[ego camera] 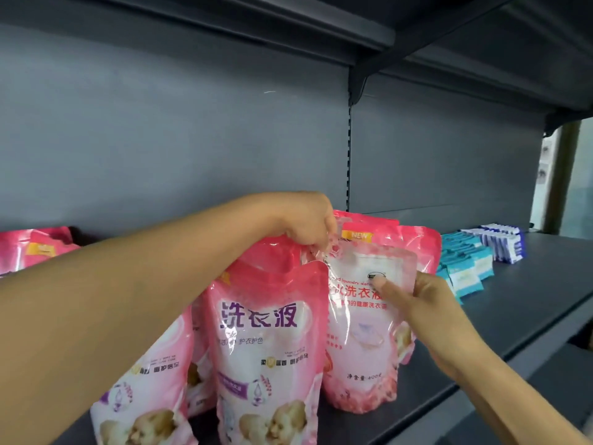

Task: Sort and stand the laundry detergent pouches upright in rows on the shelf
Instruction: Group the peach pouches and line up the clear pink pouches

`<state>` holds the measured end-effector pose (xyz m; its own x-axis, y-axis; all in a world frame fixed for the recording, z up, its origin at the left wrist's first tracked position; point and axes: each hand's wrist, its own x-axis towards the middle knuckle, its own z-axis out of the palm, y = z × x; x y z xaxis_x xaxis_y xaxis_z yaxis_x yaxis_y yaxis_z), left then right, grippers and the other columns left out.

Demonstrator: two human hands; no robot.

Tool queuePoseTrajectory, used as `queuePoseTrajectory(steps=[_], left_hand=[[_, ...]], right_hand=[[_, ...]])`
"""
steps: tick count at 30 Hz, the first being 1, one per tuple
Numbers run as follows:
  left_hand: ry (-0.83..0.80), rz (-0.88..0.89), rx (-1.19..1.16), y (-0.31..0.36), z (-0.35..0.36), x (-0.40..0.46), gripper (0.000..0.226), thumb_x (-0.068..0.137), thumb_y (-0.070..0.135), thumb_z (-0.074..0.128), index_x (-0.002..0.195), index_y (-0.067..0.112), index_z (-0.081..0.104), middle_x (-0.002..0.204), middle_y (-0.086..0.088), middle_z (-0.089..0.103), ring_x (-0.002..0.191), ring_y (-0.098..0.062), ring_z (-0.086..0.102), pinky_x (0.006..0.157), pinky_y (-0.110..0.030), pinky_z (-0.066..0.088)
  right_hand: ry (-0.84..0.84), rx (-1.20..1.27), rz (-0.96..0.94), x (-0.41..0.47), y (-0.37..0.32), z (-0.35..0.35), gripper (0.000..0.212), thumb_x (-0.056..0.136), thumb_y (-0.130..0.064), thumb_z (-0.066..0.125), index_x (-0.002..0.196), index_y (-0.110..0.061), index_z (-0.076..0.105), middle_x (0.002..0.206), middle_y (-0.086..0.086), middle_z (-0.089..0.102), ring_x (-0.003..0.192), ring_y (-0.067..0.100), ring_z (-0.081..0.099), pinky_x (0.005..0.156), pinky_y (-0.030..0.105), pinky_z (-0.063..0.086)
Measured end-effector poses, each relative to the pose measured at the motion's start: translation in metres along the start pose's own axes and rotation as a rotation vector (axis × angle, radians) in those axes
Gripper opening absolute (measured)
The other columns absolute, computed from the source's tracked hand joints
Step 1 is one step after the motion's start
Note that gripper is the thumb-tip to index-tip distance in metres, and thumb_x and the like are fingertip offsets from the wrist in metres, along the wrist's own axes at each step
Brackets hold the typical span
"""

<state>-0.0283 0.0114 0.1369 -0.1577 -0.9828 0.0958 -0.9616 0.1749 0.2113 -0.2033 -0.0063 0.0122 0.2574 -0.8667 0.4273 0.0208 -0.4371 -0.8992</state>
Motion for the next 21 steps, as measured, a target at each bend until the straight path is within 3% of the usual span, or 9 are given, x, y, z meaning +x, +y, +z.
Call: queuePoseTrajectory(steps=[4, 7, 9, 11, 14, 16, 19, 21], left_hand=[[0.029, -0.025, 0.069, 0.003, 0.001, 0.004, 0.024, 0.08, -0.002, 0.06, 0.061, 0.014, 0.063, 0.064, -0.005, 0.06, 0.057, -0.018, 0.05, 0.052, -0.021, 0.036], [0.023, -0.009, 0.061, 0.009, -0.001, 0.003, 0.033, 0.084, 0.003, 0.06, 0.054, 0.016, 0.058, 0.057, 0.004, 0.065, 0.046, -0.008, 0.049, 0.042, -0.015, 0.036], [0.053, 0.013, 0.129, 0.017, 0.002, 0.0, 0.022, 0.086, 0.016, 0.062, 0.064, 0.017, 0.062, 0.07, 0.003, 0.068, 0.054, -0.009, 0.052, 0.049, -0.017, 0.041], [0.169, 0.034, 0.196, 0.026, 0.007, -0.007, 0.015, 0.087, 0.028, 0.061, 0.076, 0.018, 0.065, 0.077, 0.003, 0.067, 0.067, -0.013, 0.06, 0.063, -0.02, 0.049], [0.404, 0.121, 0.223, 0.04, 0.013, -0.025, 0.016, 0.085, 0.023, 0.057, 0.096, 0.016, 0.066, 0.097, -0.003, 0.069, 0.092, -0.027, 0.063, 0.082, -0.037, 0.053], [0.495, 0.184, 0.161, 0.051, 0.018, -0.043, 0.027, 0.085, 0.018, 0.056, 0.112, 0.021, 0.058, 0.114, -0.001, 0.065, 0.105, -0.026, 0.059, 0.089, -0.04, 0.049], [0.588, 0.291, -0.023, 0.062, 0.031, -0.077, 0.053, 0.089, 0.019, 0.059, 0.137, 0.023, 0.037, 0.141, 0.005, 0.045, 0.122, -0.016, 0.048, 0.101, -0.029, 0.038], [0.659, 0.34, -0.219, 0.064, 0.05, -0.104, 0.069, 0.087, 0.022, 0.063, 0.143, 0.027, 0.024, 0.147, 0.011, 0.034, 0.128, -0.006, 0.04, 0.102, -0.018, 0.028]], right_hand=[[0.035, 0.023, 0.086, -0.016, 0.033, 0.013, 0.031, 0.093, -0.029, 0.051, 0.088, -0.008, 0.073, 0.084, 0.005, 0.076, 0.079, 0.02, 0.073, 0.065, 0.025, 0.056], [0.172, 0.077, 0.051, -0.019, 0.035, 0.016, 0.045, 0.096, -0.03, 0.047, 0.085, 0.01, 0.065, 0.08, 0.023, 0.07, 0.072, 0.029, 0.069, 0.064, 0.034, 0.057], [0.253, 0.104, 0.034, -0.025, 0.032, 0.014, 0.047, 0.097, -0.028, 0.046, 0.084, 0.015, 0.06, 0.081, 0.03, 0.066, 0.066, 0.027, 0.064, 0.06, 0.029, 0.053], [0.331, 0.16, 0.042, -0.036, 0.026, 0.009, 0.04, 0.098, -0.025, 0.045, 0.082, 0.004, 0.067, 0.077, 0.017, 0.072, 0.068, 0.022, 0.069, 0.062, 0.029, 0.055], [0.44, 0.234, 0.044, -0.053, 0.008, -0.002, 0.035, 0.098, -0.025, 0.046, 0.08, -0.008, 0.07, 0.075, 0.004, 0.074, 0.066, 0.018, 0.07, 0.059, 0.03, 0.057], [0.473, 0.279, 0.028, -0.065, -0.004, -0.009, 0.033, 0.097, -0.026, 0.046, 0.079, -0.011, 0.07, 0.074, 0.003, 0.074, 0.066, 0.019, 0.069, 0.067, 0.037, 0.056], [0.488, 0.351, 0.054, -0.087, -0.02, -0.016, 0.033, 0.097, -0.028, 0.047, 0.08, -0.012, 0.07, 0.083, 0.008, 0.074, 0.075, 0.027, 0.069, 0.079, 0.049, 0.055], [0.442, 0.417, 0.079, -0.104, -0.029, -0.018, 0.032, 0.098, -0.028, 0.045, 0.088, -0.011, 0.07, 0.092, 0.011, 0.074, 0.083, 0.032, 0.07, 0.079, 0.052, 0.055]])
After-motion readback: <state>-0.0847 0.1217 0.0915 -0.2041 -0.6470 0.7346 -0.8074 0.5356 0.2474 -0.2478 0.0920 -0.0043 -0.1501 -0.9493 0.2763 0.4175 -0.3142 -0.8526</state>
